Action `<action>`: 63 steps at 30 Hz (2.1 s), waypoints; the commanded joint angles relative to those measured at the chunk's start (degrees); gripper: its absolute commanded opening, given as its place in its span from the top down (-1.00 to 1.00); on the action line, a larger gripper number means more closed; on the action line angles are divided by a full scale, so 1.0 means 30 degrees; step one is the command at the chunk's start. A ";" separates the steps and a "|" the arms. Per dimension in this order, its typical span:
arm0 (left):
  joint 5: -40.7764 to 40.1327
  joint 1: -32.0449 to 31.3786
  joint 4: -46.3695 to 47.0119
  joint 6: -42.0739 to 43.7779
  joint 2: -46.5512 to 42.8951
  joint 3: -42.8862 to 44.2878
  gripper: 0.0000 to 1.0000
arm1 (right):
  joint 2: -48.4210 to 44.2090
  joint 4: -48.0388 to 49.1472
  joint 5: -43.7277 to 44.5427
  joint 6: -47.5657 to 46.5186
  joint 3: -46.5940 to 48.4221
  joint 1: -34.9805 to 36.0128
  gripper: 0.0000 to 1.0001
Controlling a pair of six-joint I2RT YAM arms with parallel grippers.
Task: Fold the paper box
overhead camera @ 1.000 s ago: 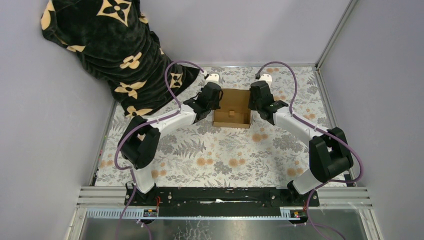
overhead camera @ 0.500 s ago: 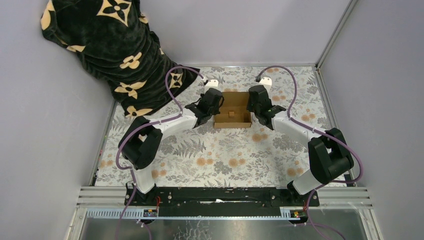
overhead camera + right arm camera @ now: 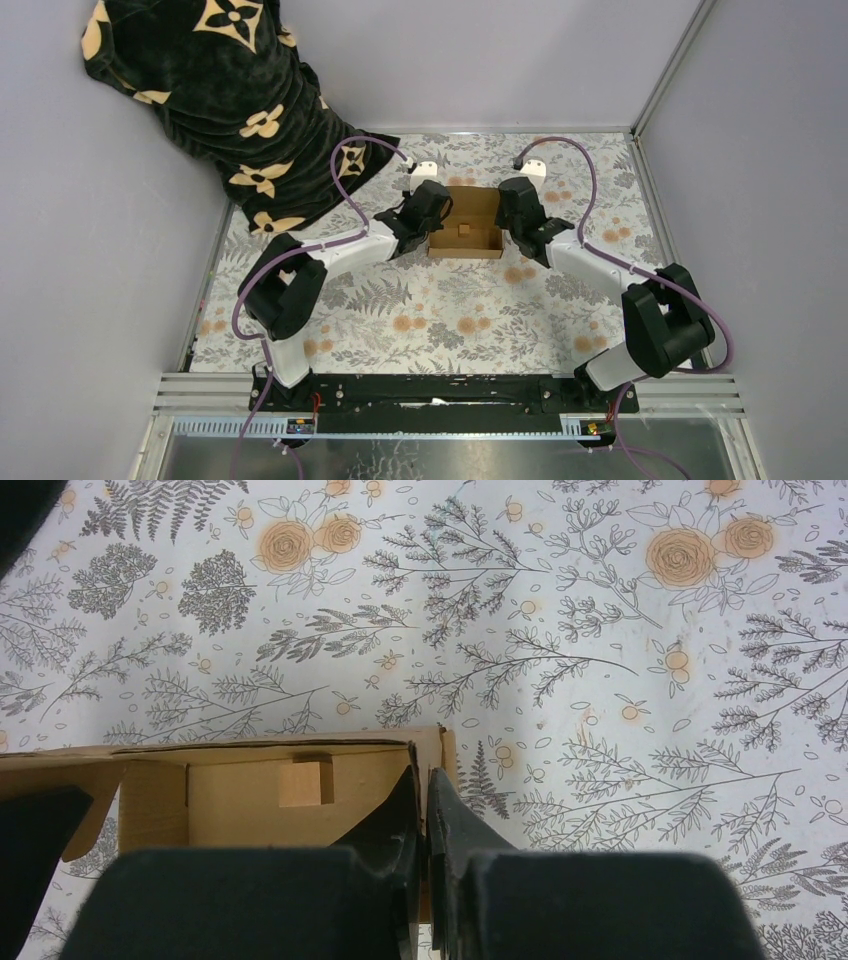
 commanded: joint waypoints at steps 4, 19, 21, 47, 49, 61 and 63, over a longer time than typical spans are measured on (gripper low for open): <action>-0.1754 -0.0224 -0.0299 -0.1551 -0.0286 0.0513 0.60 | -0.1164 0.0789 0.1495 0.0097 -0.0683 0.0376 1.00; -0.3233 -0.0883 -0.0571 -0.1974 -0.0878 0.0113 0.10 | -0.1865 0.1259 0.2520 -0.0500 -0.1477 0.0678 1.00; -0.3319 -0.0879 -0.0646 -0.1584 -0.1179 -0.0030 0.06 | -0.1909 0.1201 0.2645 -0.0562 -0.1448 0.0693 1.00; 1.5225 0.5894 1.0206 0.6625 -0.0621 -0.2098 -0.25 | -0.1058 0.1151 0.0457 -0.4350 -0.0379 0.0640 1.00; 1.6216 0.6117 1.0368 0.6803 -0.0360 -0.1956 -0.26 | -0.0966 0.0948 0.0151 -0.4640 -0.0153 0.0609 1.00; 1.6981 0.6739 1.0093 0.7597 0.0228 -0.1326 -0.21 | -0.0506 0.0425 -0.1020 -0.5224 0.0500 0.0393 1.00; 1.6793 0.6765 0.9873 0.7787 0.0263 -0.1189 -0.20 | -0.0449 0.0460 -0.1135 -0.5252 0.0502 0.0390 1.00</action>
